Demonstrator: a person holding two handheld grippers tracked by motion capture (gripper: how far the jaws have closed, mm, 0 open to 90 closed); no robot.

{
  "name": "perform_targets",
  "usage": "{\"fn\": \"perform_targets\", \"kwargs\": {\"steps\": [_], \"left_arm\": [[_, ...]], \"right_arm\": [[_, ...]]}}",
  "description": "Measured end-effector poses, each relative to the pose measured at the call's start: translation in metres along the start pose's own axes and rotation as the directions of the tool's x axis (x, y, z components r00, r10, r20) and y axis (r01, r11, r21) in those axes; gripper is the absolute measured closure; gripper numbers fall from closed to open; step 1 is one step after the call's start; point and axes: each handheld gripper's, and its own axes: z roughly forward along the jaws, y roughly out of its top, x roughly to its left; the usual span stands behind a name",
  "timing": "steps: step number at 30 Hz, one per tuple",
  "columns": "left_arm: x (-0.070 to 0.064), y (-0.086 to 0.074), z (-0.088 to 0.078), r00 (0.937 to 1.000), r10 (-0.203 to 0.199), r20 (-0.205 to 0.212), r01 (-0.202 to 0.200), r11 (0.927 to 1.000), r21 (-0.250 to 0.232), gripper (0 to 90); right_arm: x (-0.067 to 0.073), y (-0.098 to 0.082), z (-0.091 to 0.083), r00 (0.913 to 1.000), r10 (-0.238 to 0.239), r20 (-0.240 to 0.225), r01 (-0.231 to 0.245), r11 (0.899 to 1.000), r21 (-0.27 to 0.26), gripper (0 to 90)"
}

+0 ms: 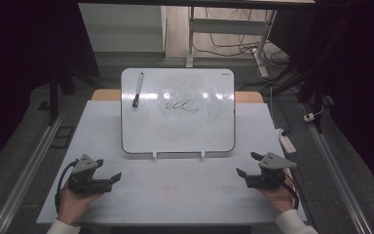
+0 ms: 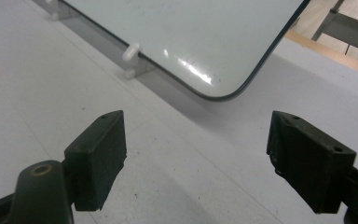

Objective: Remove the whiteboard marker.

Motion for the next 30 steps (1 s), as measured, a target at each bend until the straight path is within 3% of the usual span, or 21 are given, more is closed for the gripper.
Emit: {"fn": "perform_targets", "kwargs": {"steps": [8,15,20,23,30], "left_arm": [[0.001,0.003,-0.003,0.9999,-0.003,-0.016,0.003,1.0000,-0.003,15.5],[0.000,0.019,-0.007,0.9997,0.011,-0.020,-0.011,0.9998,-0.014,15.3],[0.000,0.050,-0.012,0.9986,0.039,-0.037,-0.040,0.9986,-0.035,14.4],[0.002,0.072,-0.013,0.9973,0.055,-0.049,-0.057,0.9974,-0.045,14.3],[0.012,0.126,-0.007,0.9960,0.070,-0.056,-0.074,0.9945,-0.074,15.1]], "right_arm": [[0.001,-0.001,0.001,0.9999,0.005,0.016,-0.005,1.000,0.003,20.6],[-0.003,0.006,0.001,0.9996,0.015,0.026,-0.015,1.000,-0.013,20.9],[-0.005,0.018,0.007,0.9998,0.021,0.000,-0.021,0.999,-0.035,21.1],[-0.002,0.019,0.007,1.0000,-0.003,0.002,0.003,1.000,-0.025,21.3],[-0.004,0.016,0.005,0.9995,0.031,-0.010,-0.031,0.999,-0.027,22.3]]}}
